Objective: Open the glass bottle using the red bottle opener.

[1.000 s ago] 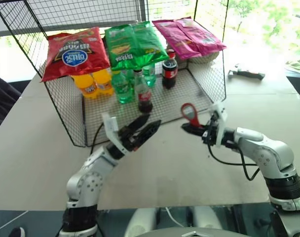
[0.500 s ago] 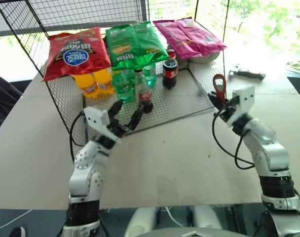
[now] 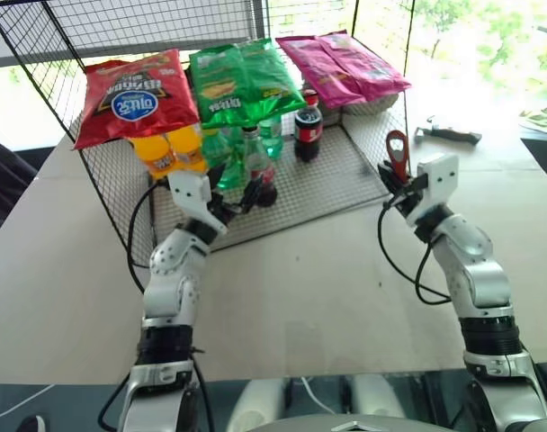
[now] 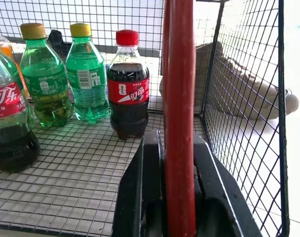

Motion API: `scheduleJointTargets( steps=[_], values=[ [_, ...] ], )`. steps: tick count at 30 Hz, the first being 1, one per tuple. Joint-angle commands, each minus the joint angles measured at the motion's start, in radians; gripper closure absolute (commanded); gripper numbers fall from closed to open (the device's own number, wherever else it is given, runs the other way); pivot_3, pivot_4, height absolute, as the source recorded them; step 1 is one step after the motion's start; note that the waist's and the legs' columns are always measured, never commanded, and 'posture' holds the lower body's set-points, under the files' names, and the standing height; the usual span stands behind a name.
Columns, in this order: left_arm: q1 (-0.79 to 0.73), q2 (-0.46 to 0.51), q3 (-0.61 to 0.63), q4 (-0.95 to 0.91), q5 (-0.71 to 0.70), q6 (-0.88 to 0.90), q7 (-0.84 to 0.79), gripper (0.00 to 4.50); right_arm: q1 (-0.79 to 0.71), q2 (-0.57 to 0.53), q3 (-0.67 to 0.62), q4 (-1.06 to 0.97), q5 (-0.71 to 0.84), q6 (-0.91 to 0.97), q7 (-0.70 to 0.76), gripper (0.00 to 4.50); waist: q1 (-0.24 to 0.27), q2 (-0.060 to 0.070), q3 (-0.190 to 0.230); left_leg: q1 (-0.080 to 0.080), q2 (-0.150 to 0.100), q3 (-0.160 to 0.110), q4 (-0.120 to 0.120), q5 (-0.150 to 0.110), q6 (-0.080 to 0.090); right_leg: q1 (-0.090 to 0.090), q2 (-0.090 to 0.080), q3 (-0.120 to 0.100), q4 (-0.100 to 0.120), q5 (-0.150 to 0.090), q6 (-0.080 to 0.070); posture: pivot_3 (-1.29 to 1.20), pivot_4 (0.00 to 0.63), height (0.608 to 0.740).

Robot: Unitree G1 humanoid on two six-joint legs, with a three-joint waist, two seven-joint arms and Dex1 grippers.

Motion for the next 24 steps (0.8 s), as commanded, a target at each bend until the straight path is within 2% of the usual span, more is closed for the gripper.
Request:
scheduleJointTargets(
  steps=[1, 17, 20, 22, 24],
  values=[
    [-0.054, 0.008, -0.014, 0.082, 0.021, -0.032, -0.021, 0.04, -0.001, 0.007, 0.006, -0.06, 0.001, -0.012, 0.001, 4.5, -0.001, 0.0, 0.0, 0.0, 0.0, 0.0, 0.0, 0.0, 0.0, 0.0, 0.0, 0.0, 0.0, 0.0, 0.0, 0.0, 0.15, 0.74],
    [-0.317, -0.009, -0.069, 0.481, 0.124, -0.181, -0.077, 0.04, 0.035, 0.014, 0.018, -0.102, -0.004, -0.008, -0.01, 4.5, -0.004, 0.0, 0.0, -0.001, -0.001, 0.0, 0.0, 0.0, 0.0, -0.002, 0.0, 0.0, 0.002, 0.0, 0.0, 0.0, 0.15, 0.74],
    [-0.324, -0.012, -0.066, 0.495, 0.116, -0.196, -0.09, 0.76, 0.037, 0.014, 0.017, -0.105, -0.008, -0.008, -0.013, 4.5, -0.006, 0.0, 0.0, -0.001, -0.001, 0.001, 0.001, 0.0, 0.0, -0.002, 0.0, 0.0, 0.002, 0.0, 0.0, 0.0, 0.15, 0.74],
    [-0.319, -0.011, -0.067, 0.488, 0.117, -0.199, -0.094, 1.62, 0.036, 0.015, 0.015, -0.106, -0.009, -0.009, -0.014, 4.5, -0.005, 0.0, 0.0, -0.001, -0.001, 0.0, 0.0, 0.0, 0.0, -0.002, 0.0, 0.0, 0.002, 0.0, 0.0, 0.0, 0.15, 0.74],
    [-0.303, -0.012, -0.068, 0.463, 0.112, -0.195, -0.101, 1.65, 0.034, 0.012, 0.011, -0.11, -0.008, -0.007, -0.014, 4.5, -0.005, 0.0, 0.0, -0.001, -0.001, 0.0, 0.001, 0.0, 0.0, -0.002, 0.0, 0.0, 0.002, 0.0, 0.0, 0.0, 0.15, 0.74]
  ],
)
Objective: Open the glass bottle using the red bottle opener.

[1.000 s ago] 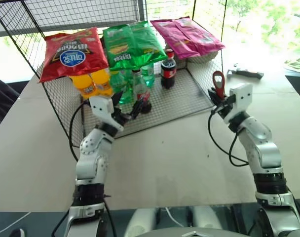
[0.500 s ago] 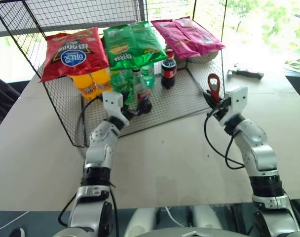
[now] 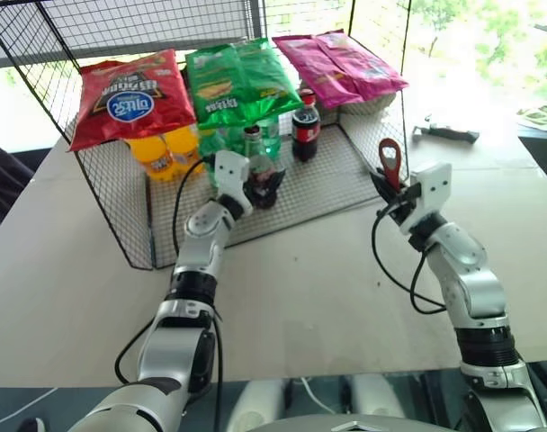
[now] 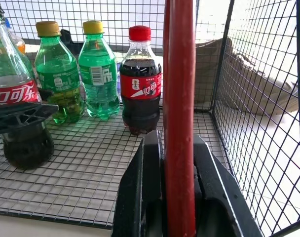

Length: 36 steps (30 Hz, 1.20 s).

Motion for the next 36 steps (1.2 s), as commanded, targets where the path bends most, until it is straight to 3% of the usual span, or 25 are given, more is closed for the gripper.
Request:
scheduleJointTargets(
  steps=[1, 15, 30, 31, 33, 36],
  values=[
    [0.009, 0.0, 0.002, -0.053, -0.011, -0.017, -0.018, 1.65, -0.006, -0.003, -0.014, -0.057, 0.002, -0.008, -0.007, 4.5, 0.0, 0.0, 0.0, 0.0, 0.0, 0.0, 0.0, 0.0, 0.0, 0.0, 0.0, 0.0, 0.0, 0.0, 0.0, 0.0, 0.15, 0.74],
    [0.309, 0.048, -0.122, -0.641, -0.176, 0.306, -0.211, 1.65, -0.046, -0.045, -0.062, -0.024, 0.009, -0.025, 0.008, 4.5, -0.003, 0.0, 0.0, -0.001, 0.001, 0.001, 0.0, 0.0, 0.0, -0.002, -0.001, 0.001, 0.0, 0.0, 0.0, 0.0, 0.15, 0.74],
    [0.413, 0.032, -0.18, -0.658, -0.113, 0.209, -0.216, 1.65, -0.034, -0.027, -0.051, -0.031, 0.004, -0.024, 0.006, 4.5, 0.001, 0.0, 0.0, 0.0, 0.001, 0.003, 0.0, 0.0, 0.0, -0.002, -0.001, 0.001, 0.0, 0.0, 0.0, 0.0, 0.15, 0.74],
    [0.411, 0.029, -0.175, -0.657, -0.112, 0.205, -0.21, 0.64, -0.033, -0.027, -0.051, -0.031, 0.005, -0.023, 0.006, 4.5, 0.001, 0.0, 0.0, 0.0, 0.001, 0.003, 0.0, 0.0, 0.0, -0.002, -0.001, 0.002, 0.0, 0.0, 0.0, 0.0, 0.15, 0.74],
    [0.4, 0.03, -0.167, -0.65, -0.101, 0.192, -0.204, 0.03, -0.033, -0.026, -0.049, -0.031, 0.005, -0.023, 0.006, 4.5, 0.001, 0.0, 0.0, -0.001, 0.001, 0.003, 0.0, 0.0, 0.0, -0.002, -0.001, 0.002, 0.0, 0.0, 0.0, 0.0, 0.15, 0.74],
    [0.395, 0.028, -0.162, -0.649, -0.102, 0.182, -0.202, 0.03, -0.033, -0.023, -0.045, -0.03, 0.003, -0.023, 0.006, 4.5, 0.001, 0.0, 0.0, 0.0, 0.001, 0.003, 0.0, 0.0, 0.0, -0.002, -0.001, 0.002, 0.001, 0.0, 0.0, 0.0, 0.15, 0.74]
  ],
)
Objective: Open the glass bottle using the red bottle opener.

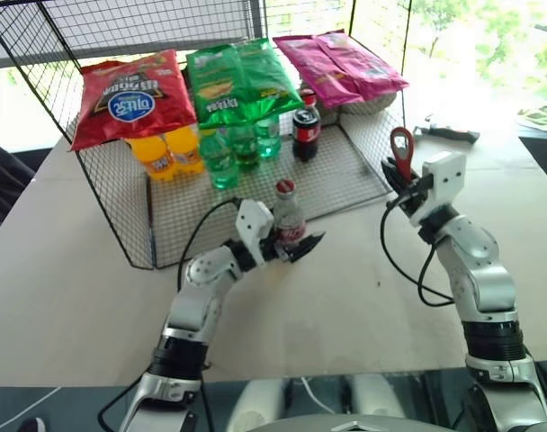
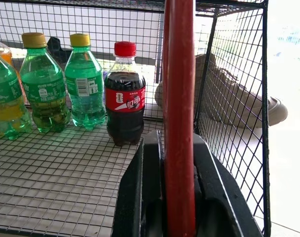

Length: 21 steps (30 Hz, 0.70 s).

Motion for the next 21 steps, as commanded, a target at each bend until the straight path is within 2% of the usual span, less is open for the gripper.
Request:
scheduleJointTargets(
  steps=[1, 10, 21],
  values=[
    [-0.009, -0.002, 0.013, -0.026, -0.009, -0.026, 0.006, 0.03, -0.003, 0.005, -0.003, -0.031, 0.003, -0.019, 0.0, 4.5, 0.0, 0.0, 0.0, 0.0, 0.0, 0.0, 0.0, 0.0, 0.0, 0.0, 0.0, 0.0, 0.0, 0.0, 0.0, 0.0, 0.15, 0.74],
    [0.026, 0.003, 0.056, -0.182, -0.108, -0.003, 0.008, 0.03, 0.0, 0.008, -0.005, -0.021, -0.001, -0.023, 0.002, 4.5, 0.0, 0.0, 0.0, 0.0, 0.0, 0.0, 0.0, 0.0, 0.0, 0.0, 0.0, 0.0, 0.0, 0.0, 0.0, 0.0, 0.15, 0.74],
    [0.032, 0.008, 0.079, -0.227, -0.119, -0.045, 0.017, 0.03, 0.001, 0.01, -0.005, -0.012, -0.002, -0.024, 0.012, 4.5, 0.0, 0.0, 0.0, 0.0, 0.0, 0.0, 0.0, 0.0, 0.0, 0.0, 0.0, 0.0, 0.0, 0.0, 0.0, 0.0, 0.15, 0.74]
  ],
)
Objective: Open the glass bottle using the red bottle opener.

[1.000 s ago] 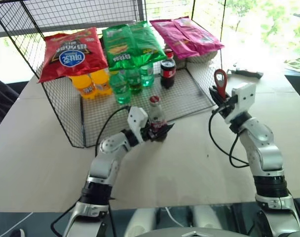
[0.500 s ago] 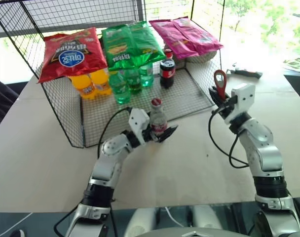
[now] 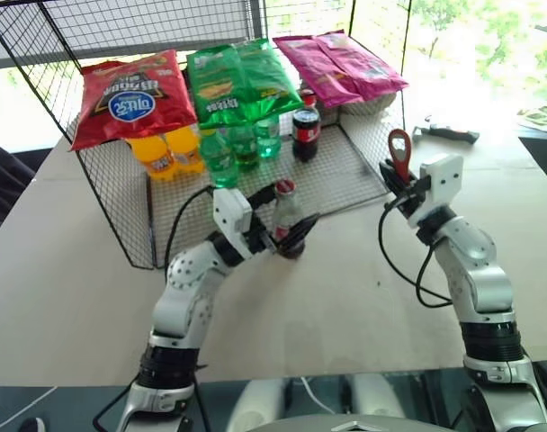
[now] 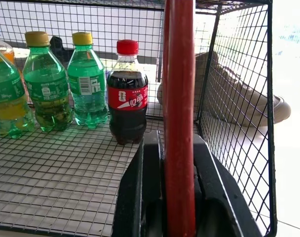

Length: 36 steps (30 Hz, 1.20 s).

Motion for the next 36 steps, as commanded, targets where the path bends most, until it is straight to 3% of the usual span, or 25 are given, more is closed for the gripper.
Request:
scheduleJointTargets(
  steps=[1, 11, 14, 19, 25, 36],
  values=[
    [-0.007, -0.004, 0.007, -0.038, -0.011, -0.027, 0.009, 0.03, -0.004, -0.001, -0.007, -0.014, 0.006, -0.024, 0.008, 4.5, 0.0, 0.0, 0.0, 0.0, 0.0, 0.0, 0.0, 0.0, 0.0, 0.0, 0.0, 0.0, 0.0, 0.0, 0.0, 0.0, 0.15, 0.74],
    [0.008, -0.002, -0.001, -0.022, -0.013, -0.031, -0.007, 0.03, -0.007, 0.0, -0.008, -0.009, 0.005, -0.024, 0.014, 4.5, 0.0, 0.0, 0.0, 0.0, 0.0, 0.0, 0.0, 0.0, 0.0, 0.0, 0.0, 0.0, 0.0, 0.0, 0.0, 0.0, 0.15, 0.74],
    [0.007, -0.003, 0.003, -0.017, -0.017, -0.032, -0.011, 0.76, -0.007, 0.002, -0.006, -0.009, 0.004, -0.024, 0.015, 4.5, 0.0, 0.0, 0.0, 0.0, 0.0, 0.0, 0.0, 0.0, 0.0, 0.0, 0.0, 0.0, 0.0, 0.0, 0.0, 0.0, 0.15, 0.74],
    [0.013, 0.001, 0.0, -0.01, -0.018, -0.031, -0.018, 3.0, -0.009, 0.01, 0.0, -0.01, 0.002, -0.023, 0.014, 4.5, 0.001, 0.0, -0.001, 0.0, 0.0, 0.0, 0.0, 0.0, 0.0, 0.0, 0.0, 0.0, 0.0, 0.0, 0.0, 0.0, 0.15, 0.74],
    [0.029, 0.008, -0.009, -0.015, -0.015, -0.032, -0.014, 3.07, -0.013, 0.013, 0.017, -0.029, -0.001, -0.019, 0.018, 4.5, 0.001, 0.0, -0.001, 0.001, 0.0, 0.0, 0.0, 0.0, 0.0, 0.0, 0.0, 0.0, 0.0, 0.0, 0.0, 0.0, 0.15, 0.74],
    [0.022, 0.012, -0.025, -0.004, -0.005, -0.019, 0.005, 3.07, -0.055, -0.01, 0.249, -0.085, -0.186, -0.152, 0.088, 4.5, 0.001, -0.001, -0.003, 0.001, 0.0, 0.0, 0.0, 0.0, 0.0, 0.0, 0.001, 0.0, 0.0, 0.0, 0.0, 0.0, 0.15, 0.74]
  ],
)
